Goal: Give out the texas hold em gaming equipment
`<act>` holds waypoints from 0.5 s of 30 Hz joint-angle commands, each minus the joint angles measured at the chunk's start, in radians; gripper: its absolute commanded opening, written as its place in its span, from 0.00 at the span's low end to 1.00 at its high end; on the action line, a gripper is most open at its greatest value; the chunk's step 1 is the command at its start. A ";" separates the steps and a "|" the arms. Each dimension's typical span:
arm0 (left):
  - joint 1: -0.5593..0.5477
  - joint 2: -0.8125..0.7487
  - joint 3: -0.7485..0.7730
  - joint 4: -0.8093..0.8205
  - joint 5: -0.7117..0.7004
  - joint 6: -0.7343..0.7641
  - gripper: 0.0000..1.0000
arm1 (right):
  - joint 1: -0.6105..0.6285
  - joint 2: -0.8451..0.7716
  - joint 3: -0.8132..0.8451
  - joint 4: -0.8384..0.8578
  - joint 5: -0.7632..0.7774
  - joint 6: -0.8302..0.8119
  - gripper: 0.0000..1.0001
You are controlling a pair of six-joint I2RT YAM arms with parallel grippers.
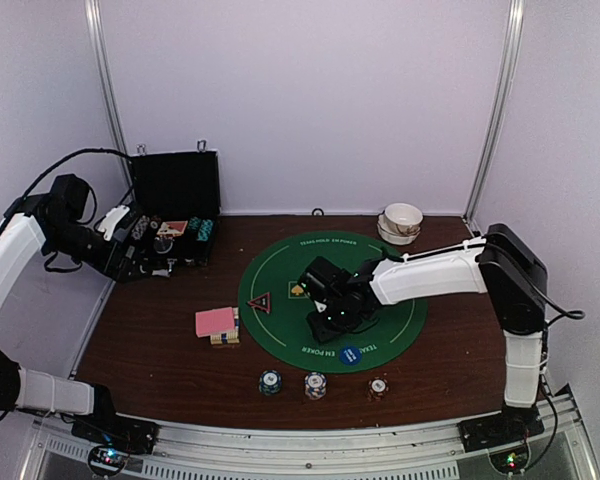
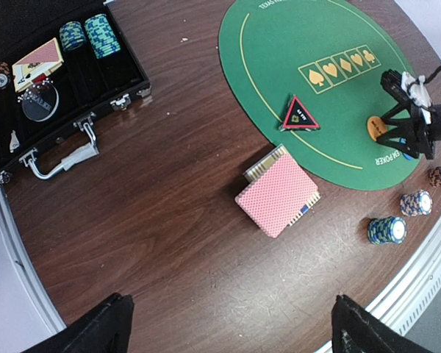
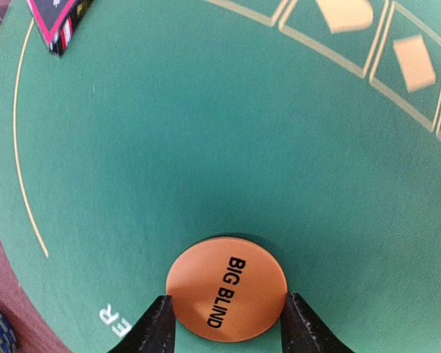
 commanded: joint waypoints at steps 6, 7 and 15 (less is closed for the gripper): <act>0.007 -0.016 0.027 -0.001 0.006 0.025 0.98 | -0.113 0.126 0.184 -0.033 0.111 -0.100 0.42; 0.007 -0.016 0.027 -0.001 0.005 0.027 0.98 | -0.127 0.144 0.214 -0.039 0.114 -0.109 0.42; 0.007 -0.011 0.023 -0.009 0.001 0.040 0.97 | -0.222 0.301 0.433 -0.083 0.115 -0.165 0.41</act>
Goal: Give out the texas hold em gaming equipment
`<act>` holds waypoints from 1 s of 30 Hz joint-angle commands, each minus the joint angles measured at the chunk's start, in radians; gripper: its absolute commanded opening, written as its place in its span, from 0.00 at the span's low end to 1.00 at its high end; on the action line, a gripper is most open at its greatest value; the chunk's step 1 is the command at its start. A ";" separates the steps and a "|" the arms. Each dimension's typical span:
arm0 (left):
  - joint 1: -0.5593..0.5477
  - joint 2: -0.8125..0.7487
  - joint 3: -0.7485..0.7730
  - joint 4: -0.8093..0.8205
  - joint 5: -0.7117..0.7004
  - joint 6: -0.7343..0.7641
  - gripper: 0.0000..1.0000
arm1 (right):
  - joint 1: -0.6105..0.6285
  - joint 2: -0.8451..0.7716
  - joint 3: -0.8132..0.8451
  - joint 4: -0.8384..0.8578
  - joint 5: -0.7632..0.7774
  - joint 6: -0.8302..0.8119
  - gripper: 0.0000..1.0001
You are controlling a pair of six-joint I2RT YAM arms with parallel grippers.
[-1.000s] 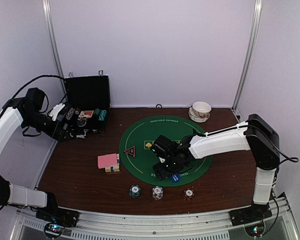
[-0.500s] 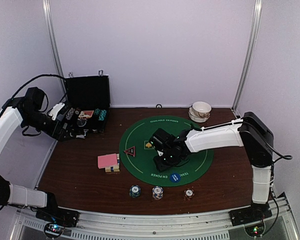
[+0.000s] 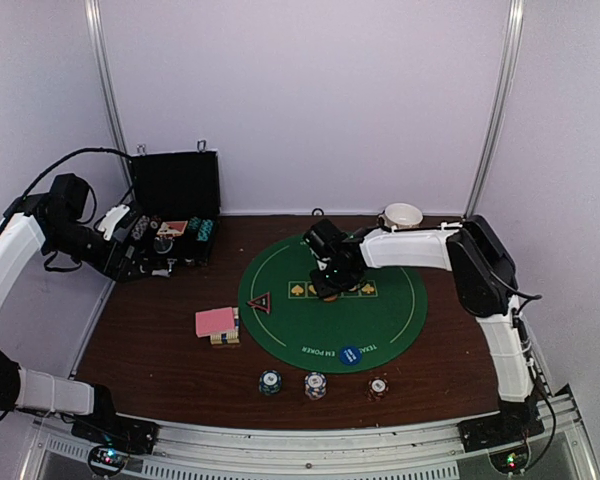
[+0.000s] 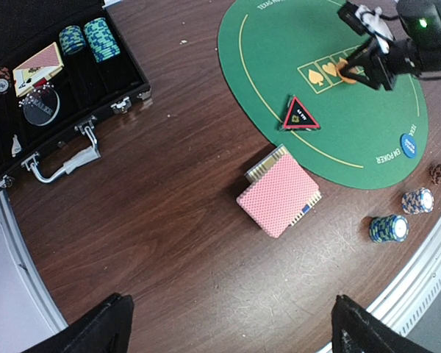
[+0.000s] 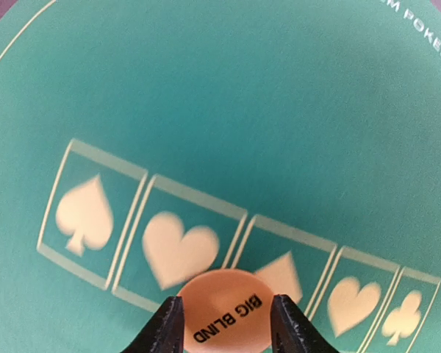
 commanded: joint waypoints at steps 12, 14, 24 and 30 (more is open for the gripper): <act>0.007 0.004 0.022 -0.007 -0.007 0.045 0.98 | -0.085 0.205 0.382 -0.159 0.027 -0.089 0.45; 0.007 0.003 0.021 -0.007 -0.007 0.048 0.97 | -0.084 0.169 0.361 -0.146 0.003 -0.085 0.50; 0.007 0.004 0.025 -0.007 0.000 0.052 0.98 | -0.041 0.025 0.139 -0.027 -0.092 -0.043 0.67; 0.006 0.005 0.026 -0.010 -0.001 0.050 0.98 | -0.045 0.088 0.165 -0.042 -0.091 -0.032 0.67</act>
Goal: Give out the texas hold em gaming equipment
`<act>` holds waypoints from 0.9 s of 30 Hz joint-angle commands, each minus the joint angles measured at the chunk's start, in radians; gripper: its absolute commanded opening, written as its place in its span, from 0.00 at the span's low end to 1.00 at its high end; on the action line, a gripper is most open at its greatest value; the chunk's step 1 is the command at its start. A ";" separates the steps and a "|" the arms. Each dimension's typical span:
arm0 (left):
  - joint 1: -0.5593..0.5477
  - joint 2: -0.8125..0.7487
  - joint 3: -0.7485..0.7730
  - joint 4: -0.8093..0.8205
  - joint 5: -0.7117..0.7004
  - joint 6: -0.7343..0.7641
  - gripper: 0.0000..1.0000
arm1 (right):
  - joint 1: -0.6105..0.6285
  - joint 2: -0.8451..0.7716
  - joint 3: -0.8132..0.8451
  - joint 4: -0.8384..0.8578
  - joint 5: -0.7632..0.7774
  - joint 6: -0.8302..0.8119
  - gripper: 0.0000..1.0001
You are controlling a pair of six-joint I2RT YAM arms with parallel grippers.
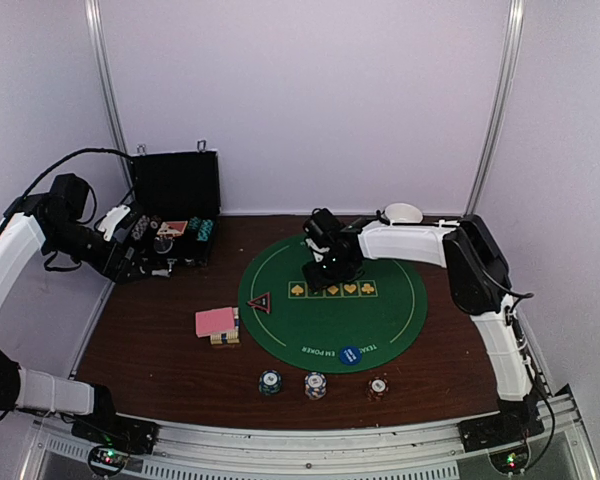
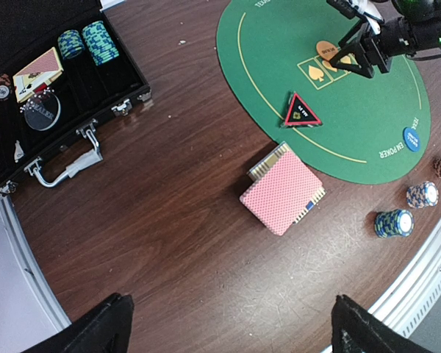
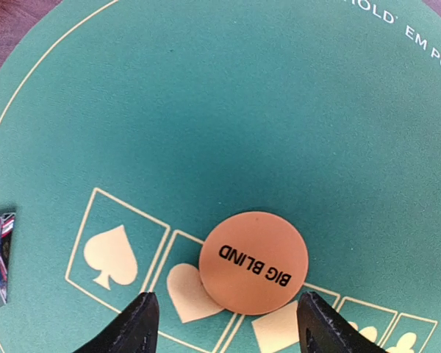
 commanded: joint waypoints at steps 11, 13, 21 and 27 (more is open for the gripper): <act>0.007 0.008 0.040 -0.008 0.005 0.012 0.97 | -0.054 0.070 0.040 -0.010 0.025 0.030 0.58; 0.007 0.010 0.039 -0.009 0.009 0.010 0.98 | -0.062 0.075 0.041 -0.007 0.025 0.029 0.56; 0.007 0.013 0.040 -0.008 0.005 0.009 0.98 | -0.099 0.134 0.143 -0.041 0.082 -0.013 0.50; 0.007 0.015 0.040 -0.008 0.004 0.011 0.98 | -0.135 0.217 0.293 -0.089 0.088 -0.034 0.43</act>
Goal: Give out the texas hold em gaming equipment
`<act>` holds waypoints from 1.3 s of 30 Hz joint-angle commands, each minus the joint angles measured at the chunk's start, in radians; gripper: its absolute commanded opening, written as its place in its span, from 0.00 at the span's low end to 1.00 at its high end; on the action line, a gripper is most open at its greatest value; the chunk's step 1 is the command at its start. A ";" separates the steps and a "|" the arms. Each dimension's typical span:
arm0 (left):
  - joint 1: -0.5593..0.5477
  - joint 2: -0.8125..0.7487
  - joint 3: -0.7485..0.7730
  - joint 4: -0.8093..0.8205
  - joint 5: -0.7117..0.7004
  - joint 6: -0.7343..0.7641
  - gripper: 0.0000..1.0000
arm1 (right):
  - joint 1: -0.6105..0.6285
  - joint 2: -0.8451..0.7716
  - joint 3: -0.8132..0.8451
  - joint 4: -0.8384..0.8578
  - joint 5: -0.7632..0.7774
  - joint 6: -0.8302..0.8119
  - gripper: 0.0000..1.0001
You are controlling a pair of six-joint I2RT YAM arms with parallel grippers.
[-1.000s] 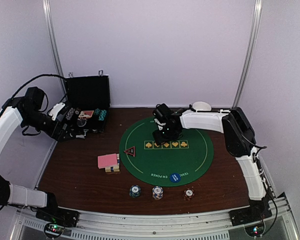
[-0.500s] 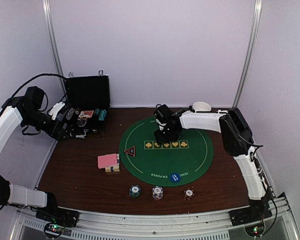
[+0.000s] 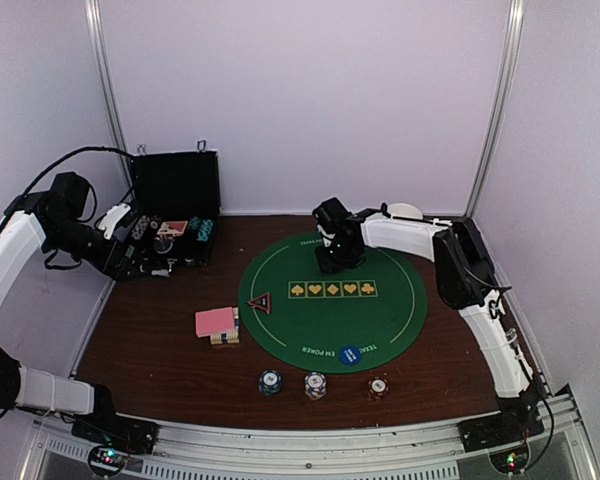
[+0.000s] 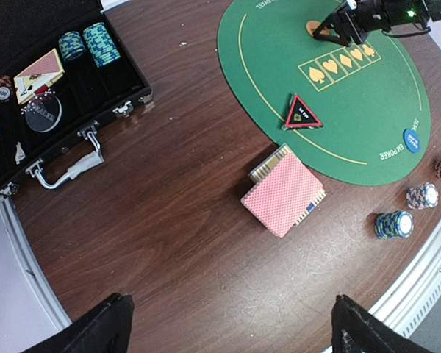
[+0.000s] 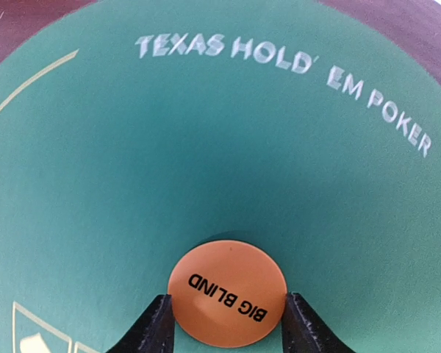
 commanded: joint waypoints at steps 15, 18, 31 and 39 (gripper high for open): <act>0.006 0.005 0.033 -0.016 -0.005 0.019 0.97 | -0.019 -0.038 0.152 -0.087 -0.018 -0.061 0.72; 0.007 0.000 0.033 -0.021 -0.001 0.017 0.98 | 0.015 -0.190 -0.042 -0.020 -0.035 -0.054 0.75; 0.007 -0.013 0.027 -0.036 0.000 0.021 0.98 | 0.303 -0.691 -0.854 0.085 -0.008 0.085 0.75; 0.007 -0.021 0.034 -0.048 0.000 0.022 0.98 | 0.394 -0.730 -0.985 0.110 0.009 0.162 0.77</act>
